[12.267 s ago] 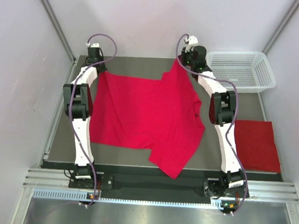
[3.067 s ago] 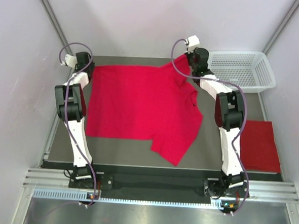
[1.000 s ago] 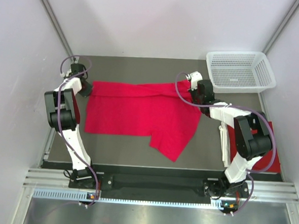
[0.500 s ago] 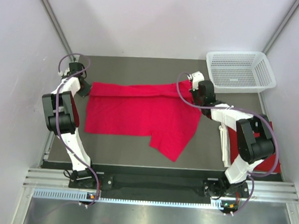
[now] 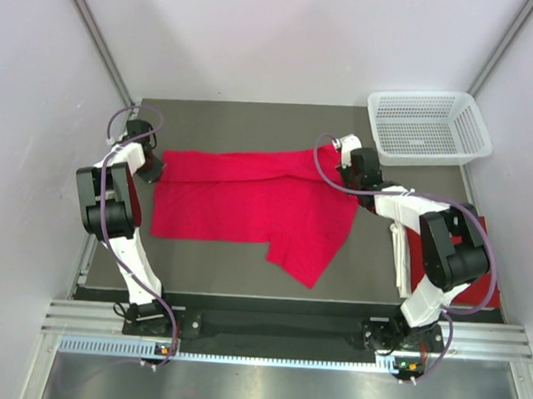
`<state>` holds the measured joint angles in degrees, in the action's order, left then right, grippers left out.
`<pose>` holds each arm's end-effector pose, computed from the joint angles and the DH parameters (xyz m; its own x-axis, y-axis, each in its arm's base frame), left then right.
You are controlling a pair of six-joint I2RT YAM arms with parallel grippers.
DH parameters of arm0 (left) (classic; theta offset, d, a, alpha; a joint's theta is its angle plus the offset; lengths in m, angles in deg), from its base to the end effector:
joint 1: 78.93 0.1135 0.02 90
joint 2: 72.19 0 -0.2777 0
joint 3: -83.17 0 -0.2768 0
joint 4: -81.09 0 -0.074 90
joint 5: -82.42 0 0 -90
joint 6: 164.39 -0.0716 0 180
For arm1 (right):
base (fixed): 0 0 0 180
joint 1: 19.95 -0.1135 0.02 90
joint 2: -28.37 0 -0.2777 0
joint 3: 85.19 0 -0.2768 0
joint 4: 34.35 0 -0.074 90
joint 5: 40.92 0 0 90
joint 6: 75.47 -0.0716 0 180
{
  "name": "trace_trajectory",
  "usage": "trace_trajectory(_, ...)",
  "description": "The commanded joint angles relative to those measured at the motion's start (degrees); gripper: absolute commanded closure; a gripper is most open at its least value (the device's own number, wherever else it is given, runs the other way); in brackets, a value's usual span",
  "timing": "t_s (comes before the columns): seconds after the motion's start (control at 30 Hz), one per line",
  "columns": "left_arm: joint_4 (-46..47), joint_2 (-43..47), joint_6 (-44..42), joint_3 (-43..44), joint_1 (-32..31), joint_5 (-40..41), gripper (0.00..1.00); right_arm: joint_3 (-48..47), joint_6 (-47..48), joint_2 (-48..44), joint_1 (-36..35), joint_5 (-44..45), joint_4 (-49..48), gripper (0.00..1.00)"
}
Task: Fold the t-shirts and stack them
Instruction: Fold the tshirt
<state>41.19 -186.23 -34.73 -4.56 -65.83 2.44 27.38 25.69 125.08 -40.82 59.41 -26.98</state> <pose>0.4440 0.1161 0.1373 -0.4662 -0.7538 -0.4631 -0.7809 0.5966 -0.1850 0.3875 0.1340 0.1677 -0.5054 -0.3965 -0.7664 -0.3199 0.9110 -0.2603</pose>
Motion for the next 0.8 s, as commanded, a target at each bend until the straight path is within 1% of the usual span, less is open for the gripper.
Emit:
trace_trajectory(0.0, -0.3, 1.8, -1.0, -0.7, 0.6, 2.1, 1.0, -2.7, -1.0, 0.9, -0.8, 0.0, 4.0, 1.0)
trace_trajectory(0.37, -0.7, 1.7, -2.1, 0.5, 0.5, 2.6, 1.0, -1.9, -1.1, 1.1, -1.1, 0.7, 7.7, 1.0)
trace_trajectory(0.4, -1.0, 1.4, -2.1, 0.7, 0.5, 2.6, 0.98, -2.1, -1.1, 1.1, -1.2, 0.4, 8.0, 0.99)
trace_trajectory(0.43, -1.7, 1.4, -2.1, 1.0, 0.5, 2.6, 0.89, -2.5, -1.1, 1.1, -1.3, 0.3, 8.5, 0.96)
trace_trajectory(0.5, -2.0, 1.9, -2.4, 2.2, 0.4, 2.0, 0.78, -3.6, -1.1, 1.1, -1.3, 0.3, 10.2, 0.81)
trace_trajectory(0.53, -2.2, 2.4, -2.6, 2.4, 0.4, 1.1, 0.7, -4.1, -1.2, 0.9, -1.3, 0.4, 11.6, 0.8)
trace_trajectory(0.57, -2.5, 2.9, -2.9, 3.0, 0.3, 0.8, 0.66, -4.6, -1.5, 0.8, -1.3, 0.5, 12.3, 0.78)
trace_trajectory(0.6, -2.6, 4.2, -3.2, 3.2, 0.4, 0.6, 0.49, -5.6, -1.9, 0.5, -1.3, 0.7, 13.0, 0.75)
trace_trajectory(0.67, -2.8, 5.7, -3.2, 3.5, 0.3, 0.4, 0.45, -6.7, -3.2, 0.0, -1.3, 1.0, 14.4, 0.71)
trace_trajectory(0.7, -2.4, 6.6, -3.4, 3.5, 0.3, -0.2, 0.45, -8.0, -3.5, -0.1, -1.3, 0.8, 14.7, 0.69)
trace_trajectory(0.77, -1.6, 7.2, -3.6, 3.7, 0.2, -2.7, 0.45, -10.4, -4.2, 0.7, -1.1, -0.7, 15.2, 0.66)
